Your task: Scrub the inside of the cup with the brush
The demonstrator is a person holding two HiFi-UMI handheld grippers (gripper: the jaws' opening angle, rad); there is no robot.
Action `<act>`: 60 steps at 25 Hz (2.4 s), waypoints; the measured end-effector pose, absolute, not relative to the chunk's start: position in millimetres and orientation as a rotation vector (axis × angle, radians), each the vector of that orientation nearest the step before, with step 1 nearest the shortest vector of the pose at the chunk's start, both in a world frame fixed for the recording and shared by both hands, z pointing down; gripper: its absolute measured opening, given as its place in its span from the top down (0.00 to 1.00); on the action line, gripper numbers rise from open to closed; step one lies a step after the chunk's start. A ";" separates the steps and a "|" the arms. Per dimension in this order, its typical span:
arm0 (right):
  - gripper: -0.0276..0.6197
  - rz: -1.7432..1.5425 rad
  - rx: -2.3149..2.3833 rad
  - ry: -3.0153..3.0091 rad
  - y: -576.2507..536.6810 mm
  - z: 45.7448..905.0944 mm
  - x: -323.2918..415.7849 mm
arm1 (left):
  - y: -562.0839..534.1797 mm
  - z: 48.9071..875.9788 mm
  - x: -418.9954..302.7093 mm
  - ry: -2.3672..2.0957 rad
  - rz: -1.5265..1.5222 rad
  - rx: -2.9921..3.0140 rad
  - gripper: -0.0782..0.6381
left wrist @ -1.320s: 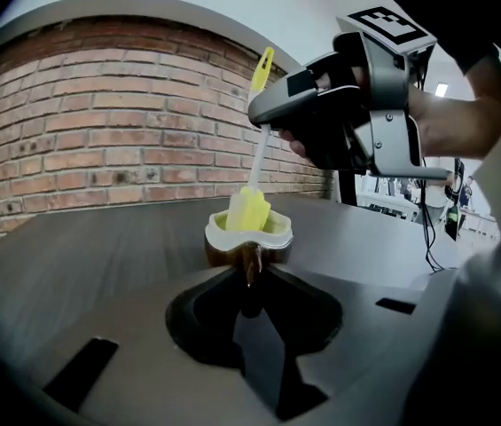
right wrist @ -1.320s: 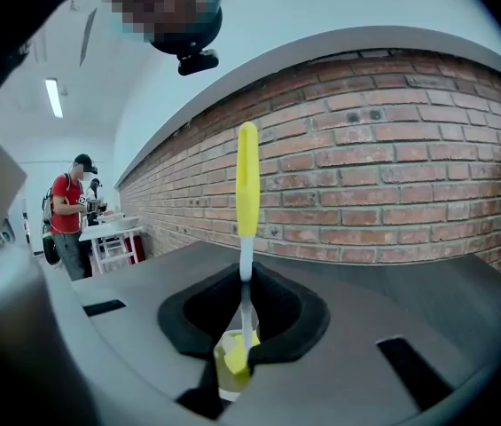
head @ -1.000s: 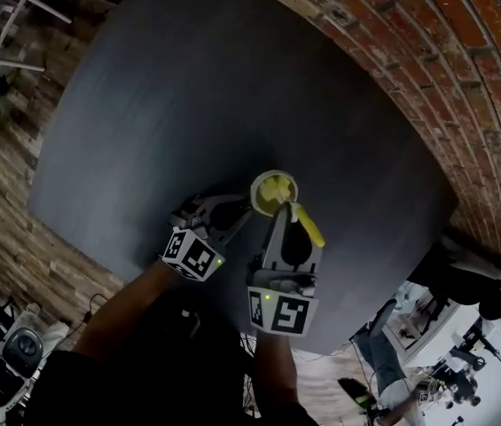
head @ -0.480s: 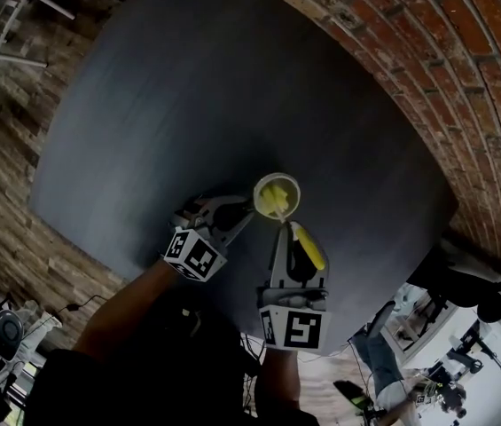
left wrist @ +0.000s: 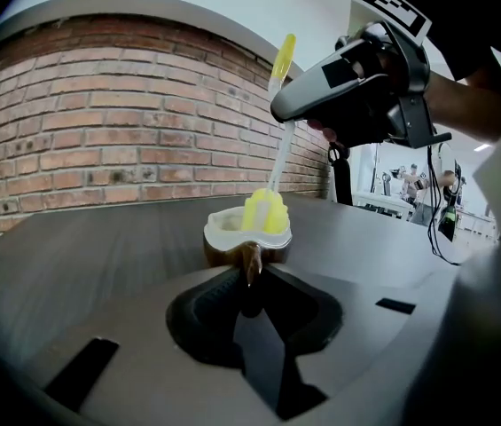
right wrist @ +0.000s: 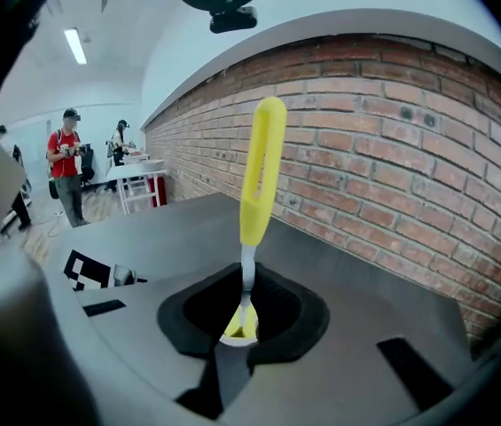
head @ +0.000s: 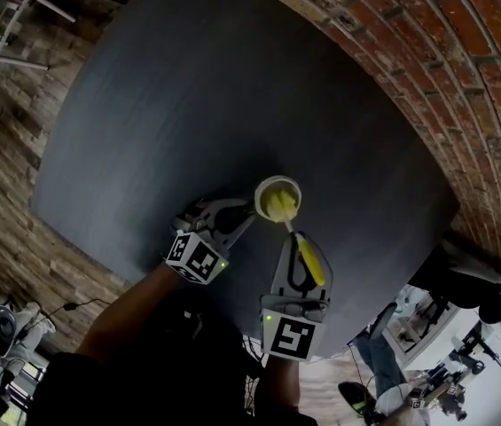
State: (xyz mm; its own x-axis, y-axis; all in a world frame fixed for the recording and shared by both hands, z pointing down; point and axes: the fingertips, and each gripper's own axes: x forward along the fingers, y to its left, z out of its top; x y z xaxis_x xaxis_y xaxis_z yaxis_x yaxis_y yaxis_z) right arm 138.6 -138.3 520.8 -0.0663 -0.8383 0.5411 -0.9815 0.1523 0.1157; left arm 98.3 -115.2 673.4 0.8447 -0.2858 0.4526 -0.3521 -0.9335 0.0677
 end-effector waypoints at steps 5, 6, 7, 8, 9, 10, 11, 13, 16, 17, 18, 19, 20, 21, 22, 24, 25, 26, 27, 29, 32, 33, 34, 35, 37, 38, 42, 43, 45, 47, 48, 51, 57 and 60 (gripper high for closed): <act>0.88 0.225 1.815 -1.992 -146.1 520.6 142.9 | -114.5 674.1 98.0 -0.497 0.672 2.878 0.78; 0.88 0.229 1.836 -2.015 -148.1 521.0 141.9 | -114.2 674.1 98.1 -0.498 0.671 2.879 0.78; 0.88 0.249 1.852 -2.045 -149.6 521.8 140.8 | -114.0 674.2 98.4 -0.501 0.670 2.879 0.78; 0.88 0.279 1.862 -2.079 -150.8 522.9 139.9 | -113.8 674.3 98.9 -0.503 0.670 2.879 0.78; 0.88 0.310 1.865 -2.113 -151.6 524.0 139.2 | -113.7 674.3 99.4 -0.506 0.671 2.879 0.78; 0.88 0.339 1.867 -2.141 -152.6 524.6 138.4 | -113.6 674.4 99.8 -0.508 0.672 2.879 0.78; 0.88 0.366 1.868 -2.161 -153.8 524.6 137.0 | -113.6 674.3 99.8 -0.509 0.673 2.878 0.78; 0.88 0.406 1.853 -2.185 -155.9 523.8 132.2 | -114.1 673.7 99.5 -0.510 0.671 2.879 0.78; 0.88 0.461 1.783 -2.206 -154.7 523.5 123.7 | -114.4 673.3 98.9 -0.510 0.671 2.880 0.78; 0.88 0.475 1.752 -2.208 -153.0 523.7 121.7 | -114.2 673.4 98.8 -0.509 0.670 2.879 0.78; 0.88 0.485 1.721 -2.206 -151.3 523.8 120.4 | -114.0 673.7 98.7 -0.509 0.670 2.879 0.78; 0.88 0.495 1.694 -2.200 -149.7 523.8 120.3 | -114.0 673.9 98.6 -0.509 0.669 2.878 0.78; 0.88 0.508 1.674 -2.188 -148.2 523.7 121.7 | -114.0 674.0 98.8 -0.509 0.670 2.878 0.78; 0.88 0.527 1.664 -2.170 -146.8 523.7 124.6 | -114.2 674.0 99.3 -0.508 0.670 2.877 0.78; 0.88 0.545 1.660 -2.147 -145.3 523.9 128.8 | -114.3 673.8 99.9 -0.506 0.671 2.876 0.78; 0.88 0.557 1.658 -2.100 -142.1 524.8 138.1 | -114.4 673.3 100.8 -0.504 0.673 2.876 0.78; 0.88 0.553 1.666 -2.073 -141.4 524.8 142.2 | -114.4 673.2 100.8 -0.503 0.673 2.876 0.78; 0.88 0.536 1.678 -2.045 -141.7 524.6 145.5 | -114.7 673.0 100.4 -0.503 0.673 2.877 0.78; 0.88 0.509 1.694 -2.021 -143.0 523.9 148.1 | -115.1 673.0 99.8 -0.505 0.672 2.877 0.78; 0.88 0.435 1.721 -2.000 -145.4 522.7 151.1 | -115.4 673.1 98.5 -0.507 0.670 2.877 0.78; 0.88 0.328 1.737 -2.023 -142.7 525.0 151.8 | -114.1 673.8 98.5 -0.508 0.671 2.875 0.78; 0.88 0.301 1.750 -2.028 -142.2 525.7 150.9 | -113.7 674.1 98.9 -0.507 0.670 2.875 0.78; 0.88 0.283 1.767 -2.033 -142.4 526.0 149.1 | -113.4 674.5 99.1 -0.506 0.670 2.876 0.78; 0.88 0.280 1.786 -2.040 -142.9 526.2 146.5 | -113.4 674.6 99.1 -0.506 0.670 2.878 0.78; 0.88 0.311 1.788 -2.065 -142.5 527.3 139.8 | -114.0 674.1 98.7 -0.507 0.669 2.880 0.78; 0.88 0.342 1.769 -2.075 -141.6 528.5 136.0 | -114.2 673.7 98.4 -0.508 0.669 2.880 0.78; 0.88 0.475 1.731 -2.135 -144.3 528.4 125.5 | -114.6 673.9 98.6 -0.512 0.671 2.879 0.78; 0.88 0.510 1.742 -2.156 -146.7 526.4 124.0 | -114.6 674.1 99.1 -0.511 0.672 2.878 0.78; 0.88 0.544 1.745 -2.170 -148.7 524.1 122.7 | -115.0 673.9 99.6 -0.508 0.672 2.877 0.78; 0.88 0.543 1.733 -2.150 -147.6 524.4 125.4 | -115.6 673.6 99.3 -0.506 0.672 2.877 0.78; 0.88 0.540 1.746 -2.125 -147.9 524.4 128.3 | -115.8 673.6 98.9 -0.506 0.671 2.877 0.78; 0.88 0.468 1.793 -2.019 -147.1 524.3 141.3 | -115.6 673.8 98.2 -0.509 0.669 2.877 0.78; 0.88 0.398 1.743 -1.966 -142.1 526.1 138.0 | -116.5 672.5 98.1 -0.514 0.670 2.879 0.78; 0.89 0.501 1.698 -2.038 -139.9 525.9 129.2 | -115.8 672.6 98.8 -0.517 0.672 2.879 0.78</act>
State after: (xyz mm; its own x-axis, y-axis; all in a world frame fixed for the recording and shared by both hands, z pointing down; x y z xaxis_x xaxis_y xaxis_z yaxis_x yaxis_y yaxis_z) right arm 129.2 -139.9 525.9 -0.1509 -0.8248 0.5450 -0.9834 0.1814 0.0024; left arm 98.8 -115.8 672.6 0.8414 -0.2975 0.4512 -0.3600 -0.9312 0.0574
